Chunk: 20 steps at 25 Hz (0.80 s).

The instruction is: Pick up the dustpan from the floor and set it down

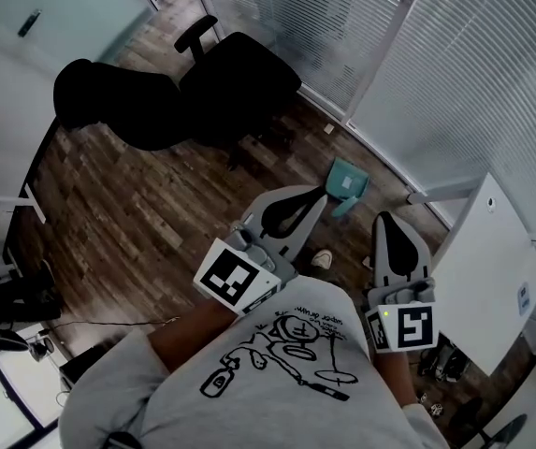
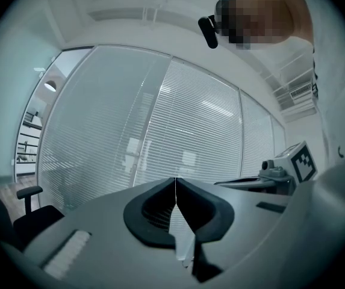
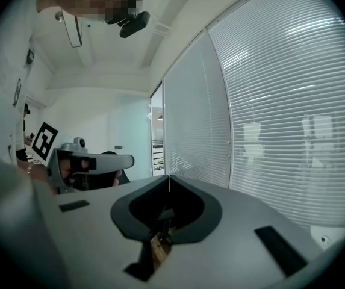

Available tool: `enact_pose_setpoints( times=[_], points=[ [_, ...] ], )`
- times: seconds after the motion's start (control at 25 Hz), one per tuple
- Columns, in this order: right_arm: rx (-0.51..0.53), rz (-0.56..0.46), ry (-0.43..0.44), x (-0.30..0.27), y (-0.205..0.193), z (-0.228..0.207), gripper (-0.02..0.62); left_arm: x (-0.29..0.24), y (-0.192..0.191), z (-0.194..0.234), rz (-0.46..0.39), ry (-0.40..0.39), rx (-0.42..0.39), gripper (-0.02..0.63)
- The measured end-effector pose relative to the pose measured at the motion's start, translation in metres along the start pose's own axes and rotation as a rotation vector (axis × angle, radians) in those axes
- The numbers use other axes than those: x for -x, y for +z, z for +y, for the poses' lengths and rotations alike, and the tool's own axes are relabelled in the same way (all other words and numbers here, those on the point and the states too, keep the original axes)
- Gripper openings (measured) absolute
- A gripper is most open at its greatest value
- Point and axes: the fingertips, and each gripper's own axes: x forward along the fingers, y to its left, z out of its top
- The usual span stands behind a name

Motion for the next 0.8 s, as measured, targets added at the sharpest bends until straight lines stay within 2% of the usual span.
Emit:
enact_pose_setpoints(
  times=[0.36, 0.8],
  points=[
    [-0.034, 0.036, 0.015, 0.008, -0.023, -0.034, 0.005, -0.032, -0.019, -0.017, 0.035, -0.004, 0.006, 0.003],
    [-0.165, 0.184, 0.056, -0.008, -0.107, -0.058, 0.005, -0.051, -0.029, -0.017, 0.061, -0.002, -0.011, 0.003]
  ],
)
